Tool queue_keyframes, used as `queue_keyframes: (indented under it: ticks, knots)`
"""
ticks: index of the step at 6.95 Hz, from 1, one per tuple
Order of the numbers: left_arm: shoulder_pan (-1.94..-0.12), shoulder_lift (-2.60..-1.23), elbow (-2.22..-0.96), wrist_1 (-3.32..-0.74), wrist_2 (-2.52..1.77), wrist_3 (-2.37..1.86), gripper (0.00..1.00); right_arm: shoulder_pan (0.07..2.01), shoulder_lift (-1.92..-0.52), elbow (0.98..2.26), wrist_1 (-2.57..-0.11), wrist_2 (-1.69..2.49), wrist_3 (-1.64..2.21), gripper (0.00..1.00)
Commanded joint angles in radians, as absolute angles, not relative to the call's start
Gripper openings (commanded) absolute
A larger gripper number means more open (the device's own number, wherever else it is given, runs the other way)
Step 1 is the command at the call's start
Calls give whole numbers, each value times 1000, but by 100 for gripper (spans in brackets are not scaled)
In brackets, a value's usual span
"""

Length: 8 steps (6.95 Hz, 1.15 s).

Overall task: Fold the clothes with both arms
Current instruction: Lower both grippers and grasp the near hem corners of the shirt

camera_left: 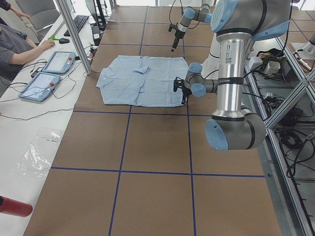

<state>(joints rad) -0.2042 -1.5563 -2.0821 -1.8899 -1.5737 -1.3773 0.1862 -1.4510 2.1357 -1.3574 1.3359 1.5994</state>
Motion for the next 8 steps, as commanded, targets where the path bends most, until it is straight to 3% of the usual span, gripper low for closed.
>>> queue_keyframes:
  ticks: [1, 2, 6, 8]
  knots:
    - [-204, -1557, -2082, -1890, -1572, -1378, 0, 68, -1454, 2122, -1411, 1225, 1713, 66]
    - [-204, -1559, -2083, -1891, -1572, -1378, 0, 26, -1448, 2115, -1440, 1176, 1742, 57]
    - [-206, -1555, -2086, -1891, -1571, -1379, 0, -27, -1440, 2051, -1437, 1129, 1756, 55]
    - [-206, -1555, -2086, -1891, -1571, -1379, 0, -38, -1440, 2046, -1437, 1127, 1755, 45]
